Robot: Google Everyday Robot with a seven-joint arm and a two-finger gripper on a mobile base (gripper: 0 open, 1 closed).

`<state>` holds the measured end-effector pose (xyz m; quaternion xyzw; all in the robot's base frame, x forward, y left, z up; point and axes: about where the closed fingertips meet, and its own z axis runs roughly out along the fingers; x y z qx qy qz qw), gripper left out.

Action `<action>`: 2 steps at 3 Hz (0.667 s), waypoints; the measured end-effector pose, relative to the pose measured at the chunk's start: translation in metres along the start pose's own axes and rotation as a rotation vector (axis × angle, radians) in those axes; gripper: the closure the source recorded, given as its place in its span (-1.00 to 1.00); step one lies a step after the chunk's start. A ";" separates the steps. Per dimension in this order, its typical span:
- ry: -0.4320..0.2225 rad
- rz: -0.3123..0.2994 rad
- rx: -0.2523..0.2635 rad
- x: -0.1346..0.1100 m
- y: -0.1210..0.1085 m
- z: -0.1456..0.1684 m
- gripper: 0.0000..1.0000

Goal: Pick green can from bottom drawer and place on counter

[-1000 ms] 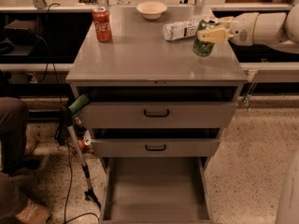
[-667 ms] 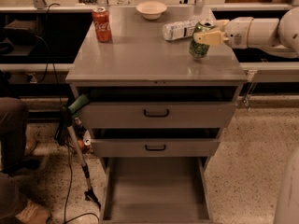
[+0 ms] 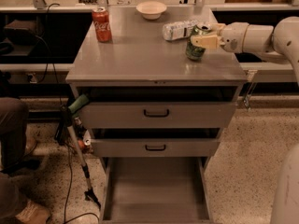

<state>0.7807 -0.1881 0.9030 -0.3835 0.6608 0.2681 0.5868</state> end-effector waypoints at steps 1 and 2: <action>0.001 0.009 -0.020 0.005 0.002 0.004 -0.43; 0.007 0.015 -0.038 0.008 0.003 0.006 -0.90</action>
Offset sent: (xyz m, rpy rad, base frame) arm 0.0013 -0.0011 -0.0101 0.0004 0.0329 0.0429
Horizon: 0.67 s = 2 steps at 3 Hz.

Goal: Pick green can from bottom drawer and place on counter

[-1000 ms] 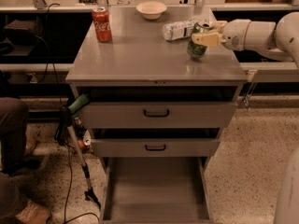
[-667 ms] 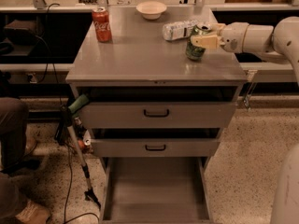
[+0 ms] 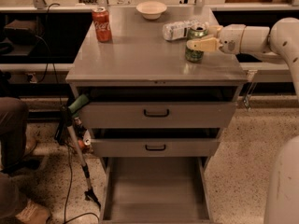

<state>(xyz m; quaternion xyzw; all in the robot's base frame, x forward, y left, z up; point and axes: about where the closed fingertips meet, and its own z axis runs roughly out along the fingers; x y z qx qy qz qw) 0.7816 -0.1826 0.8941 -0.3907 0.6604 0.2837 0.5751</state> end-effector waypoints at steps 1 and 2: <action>0.012 -0.001 -0.018 0.002 0.003 0.002 -1.00; 0.023 -0.020 -0.011 0.004 0.001 -0.013 -1.00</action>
Offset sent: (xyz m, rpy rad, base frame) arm -0.0190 -0.0398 0.0031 -0.0565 -0.0212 -0.0058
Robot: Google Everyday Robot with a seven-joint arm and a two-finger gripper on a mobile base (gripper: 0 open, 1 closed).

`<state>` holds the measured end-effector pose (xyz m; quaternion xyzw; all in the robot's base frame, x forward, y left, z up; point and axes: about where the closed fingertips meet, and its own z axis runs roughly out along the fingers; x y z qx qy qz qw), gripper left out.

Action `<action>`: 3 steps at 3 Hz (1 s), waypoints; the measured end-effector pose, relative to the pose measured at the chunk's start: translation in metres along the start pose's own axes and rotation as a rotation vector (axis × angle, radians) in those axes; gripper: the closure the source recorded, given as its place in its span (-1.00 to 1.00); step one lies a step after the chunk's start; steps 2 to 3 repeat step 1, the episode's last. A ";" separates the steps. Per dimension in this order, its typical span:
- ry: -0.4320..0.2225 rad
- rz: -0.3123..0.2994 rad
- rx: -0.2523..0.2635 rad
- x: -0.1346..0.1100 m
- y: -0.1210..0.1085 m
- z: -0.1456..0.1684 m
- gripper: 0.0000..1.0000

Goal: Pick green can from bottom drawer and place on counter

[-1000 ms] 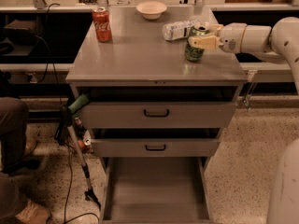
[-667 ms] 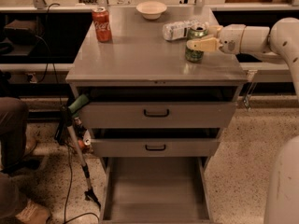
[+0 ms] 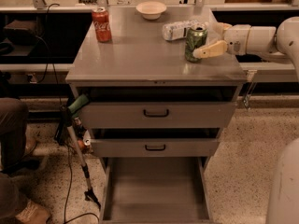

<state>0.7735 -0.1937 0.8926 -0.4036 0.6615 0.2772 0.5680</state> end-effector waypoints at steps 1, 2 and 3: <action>0.038 -0.015 0.070 0.014 -0.010 -0.053 -1.00; 0.038 -0.015 0.070 0.014 -0.010 -0.053 -1.00; 0.038 -0.015 0.070 0.014 -0.010 -0.053 -1.00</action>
Offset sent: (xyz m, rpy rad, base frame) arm 0.0000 0.0000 0.0000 0.0000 0.0000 0.0000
